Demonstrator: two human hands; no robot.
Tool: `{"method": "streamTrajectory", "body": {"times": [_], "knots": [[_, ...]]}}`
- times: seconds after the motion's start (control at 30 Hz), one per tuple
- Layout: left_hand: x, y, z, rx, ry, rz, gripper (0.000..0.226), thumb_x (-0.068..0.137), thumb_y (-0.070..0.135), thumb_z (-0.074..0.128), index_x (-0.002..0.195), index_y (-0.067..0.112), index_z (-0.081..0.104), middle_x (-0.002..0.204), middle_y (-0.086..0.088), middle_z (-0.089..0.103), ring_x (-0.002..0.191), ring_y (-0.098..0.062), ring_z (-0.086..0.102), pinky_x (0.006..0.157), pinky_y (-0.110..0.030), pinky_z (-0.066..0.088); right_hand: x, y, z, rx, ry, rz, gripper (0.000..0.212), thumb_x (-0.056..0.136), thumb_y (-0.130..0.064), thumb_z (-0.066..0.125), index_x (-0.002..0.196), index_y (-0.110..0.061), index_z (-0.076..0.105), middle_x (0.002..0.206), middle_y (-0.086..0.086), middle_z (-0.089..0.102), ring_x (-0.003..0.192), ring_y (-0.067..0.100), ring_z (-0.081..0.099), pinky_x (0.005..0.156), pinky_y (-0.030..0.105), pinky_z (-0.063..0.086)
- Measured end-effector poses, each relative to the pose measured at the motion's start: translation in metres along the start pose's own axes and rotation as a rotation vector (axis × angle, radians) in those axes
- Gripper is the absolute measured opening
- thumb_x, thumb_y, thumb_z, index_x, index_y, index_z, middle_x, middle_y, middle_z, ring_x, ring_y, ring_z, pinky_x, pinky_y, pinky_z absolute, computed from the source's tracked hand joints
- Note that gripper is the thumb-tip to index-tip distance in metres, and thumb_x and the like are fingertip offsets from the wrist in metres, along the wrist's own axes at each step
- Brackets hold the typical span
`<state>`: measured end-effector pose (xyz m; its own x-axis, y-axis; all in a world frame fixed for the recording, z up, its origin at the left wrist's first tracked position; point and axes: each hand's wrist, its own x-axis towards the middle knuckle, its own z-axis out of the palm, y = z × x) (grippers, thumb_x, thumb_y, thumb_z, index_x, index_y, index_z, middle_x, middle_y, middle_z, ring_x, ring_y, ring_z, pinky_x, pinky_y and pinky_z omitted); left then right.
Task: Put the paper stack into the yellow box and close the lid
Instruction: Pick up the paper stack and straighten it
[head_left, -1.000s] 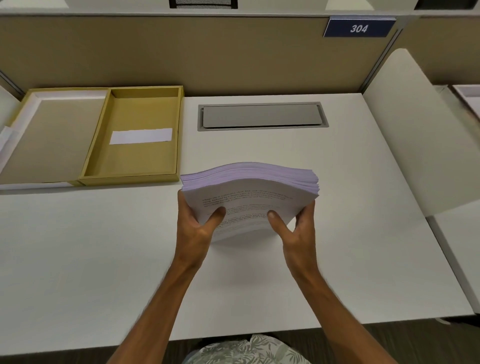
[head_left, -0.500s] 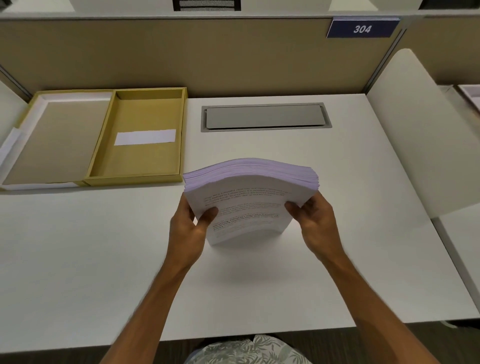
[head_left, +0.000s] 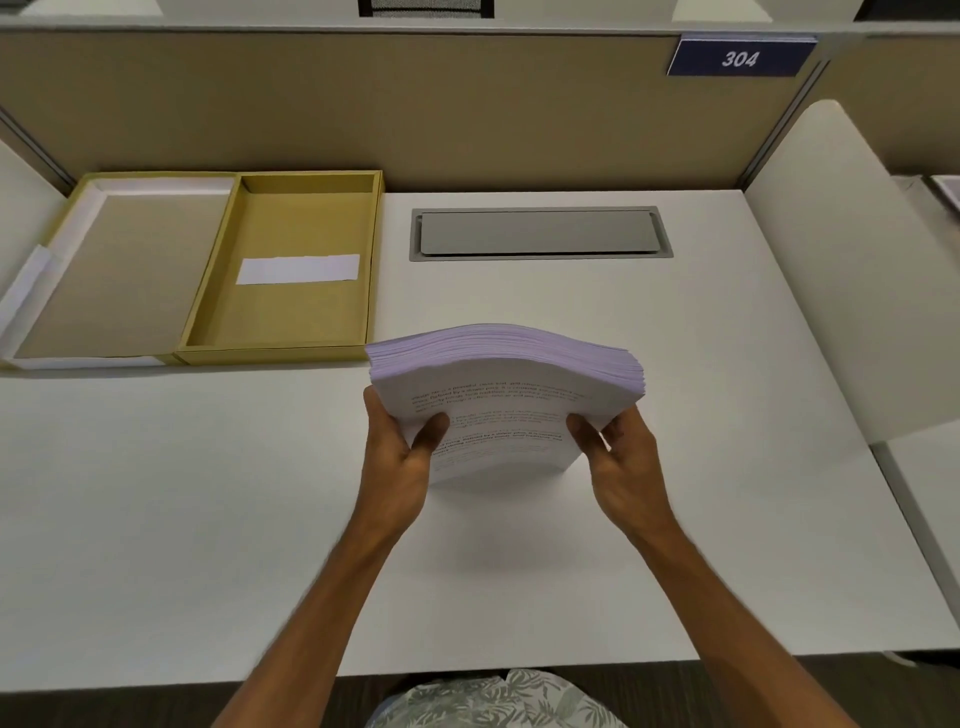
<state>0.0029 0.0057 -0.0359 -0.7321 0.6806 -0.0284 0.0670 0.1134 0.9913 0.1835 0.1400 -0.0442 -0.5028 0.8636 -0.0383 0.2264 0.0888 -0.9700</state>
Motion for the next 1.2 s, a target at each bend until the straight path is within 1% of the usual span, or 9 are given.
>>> {"method": "streamTrajectory", "body": {"times": [0.13, 0.27, 0.4, 0.53, 0.7, 0.8, 0.9, 1.0, 1.2], "knots": [[0.003, -0.001, 0.006, -0.028, 0.033, -0.018, 0.051, 0.093, -0.003, 0.059, 0.112, 0.038, 0.035, 0.112, 0.013, 0.055, 0.098, 0.015, 0.058, 0.077, -0.008, 0.052, -0.002, 0.003, 0.007, -0.018, -0.03, 0.004, 0.054, 0.098, -0.003, 0.057, 0.147, -0.014, 0.039, 0.124, -0.016, 0.06, 0.108, -0.018, 0.056, 0.086, 0.001, 0.043], [0.002, -0.009, -0.001, 0.024, 0.006, -0.029, 0.047, 0.095, -0.003, 0.055, 0.117, 0.032, 0.033, 0.111, 0.016, 0.054, 0.098, 0.017, 0.056, 0.079, -0.007, 0.052, 0.0, 0.012, 0.004, -0.051, -0.037, 0.024, 0.05, 0.098, 0.0, 0.054, 0.144, -0.016, 0.044, 0.125, -0.008, 0.064, 0.116, -0.002, 0.059, 0.089, 0.006, 0.045], [-0.005, -0.023, -0.013, 0.092, -0.006, -0.063, 0.042, 0.097, -0.007, 0.05, 0.111, 0.031, 0.043, 0.111, 0.016, 0.058, 0.106, 0.008, 0.059, 0.088, -0.017, 0.056, 0.0, 0.023, -0.005, -0.096, -0.04, 0.053, 0.037, 0.096, 0.002, 0.056, 0.131, -0.011, 0.057, 0.113, -0.018, 0.068, 0.105, -0.009, 0.064, 0.084, 0.006, 0.047], [-0.008, -0.026, -0.018, 0.13, 0.07, -0.085, 0.043, 0.094, -0.004, 0.057, 0.102, 0.038, 0.054, 0.101, 0.029, 0.068, 0.101, 0.003, 0.065, 0.082, -0.012, 0.053, 0.003, 0.029, -0.009, -0.119, -0.045, 0.061, 0.029, 0.095, -0.001, 0.062, 0.122, -0.011, 0.065, 0.104, -0.027, 0.07, 0.097, -0.014, 0.065, 0.082, 0.006, 0.05], [-0.003, -0.022, -0.018, 0.115, 0.143, -0.107, 0.033, 0.087, -0.007, 0.064, 0.099, 0.023, 0.065, 0.096, 0.012, 0.074, 0.094, -0.01, 0.07, 0.088, -0.024, 0.057, 0.01, 0.026, -0.011, -0.095, -0.016, 0.015, 0.027, 0.094, 0.001, 0.062, 0.116, -0.011, 0.071, 0.101, -0.013, 0.077, 0.097, 0.007, 0.072, 0.083, 0.017, 0.055], [0.003, -0.015, -0.023, 0.188, 0.1, -0.098, 0.024, 0.089, 0.001, 0.066, 0.107, 0.016, 0.065, 0.101, 0.006, 0.073, 0.094, -0.014, 0.07, 0.086, -0.028, 0.057, 0.016, 0.016, -0.012, -0.097, -0.076, 0.015, 0.03, 0.095, 0.0, 0.059, 0.116, -0.021, 0.066, 0.105, -0.008, 0.073, 0.089, -0.005, 0.068, 0.074, 0.009, 0.054], [0.008, -0.007, -0.03, 0.166, 0.076, -0.106, 0.026, 0.089, 0.005, 0.068, 0.114, 0.013, 0.067, 0.105, 0.0, 0.074, 0.095, -0.019, 0.071, 0.084, -0.032, 0.059, 0.023, 0.013, -0.013, -0.096, -0.133, 0.002, 0.023, 0.097, -0.005, 0.059, 0.117, -0.014, 0.065, 0.108, 0.001, 0.072, 0.086, -0.007, 0.067, 0.071, 0.009, 0.054], [0.014, -0.004, -0.036, 0.109, 0.089, -0.162, 0.03, 0.087, 0.004, 0.069, 0.117, 0.011, 0.068, 0.108, -0.003, 0.075, 0.098, -0.02, 0.072, 0.087, -0.035, 0.059, 0.031, 0.011, -0.01, -0.071, -0.177, 0.009, 0.026, 0.096, -0.01, 0.061, 0.122, -0.008, 0.066, 0.112, 0.003, 0.073, 0.09, 0.0, 0.071, 0.073, 0.015, 0.058], [0.027, -0.007, -0.057, 0.03, 0.122, -0.3, 0.031, 0.089, 0.003, 0.068, 0.12, 0.005, 0.068, 0.106, -0.007, 0.076, 0.096, -0.024, 0.074, 0.087, -0.042, 0.059, 0.046, 0.003, 0.018, -0.024, -0.222, 0.1, 0.027, 0.096, -0.01, 0.062, 0.123, -0.01, 0.066, 0.116, 0.007, 0.074, 0.098, 0.024, 0.075, 0.087, 0.044, 0.062]]}}
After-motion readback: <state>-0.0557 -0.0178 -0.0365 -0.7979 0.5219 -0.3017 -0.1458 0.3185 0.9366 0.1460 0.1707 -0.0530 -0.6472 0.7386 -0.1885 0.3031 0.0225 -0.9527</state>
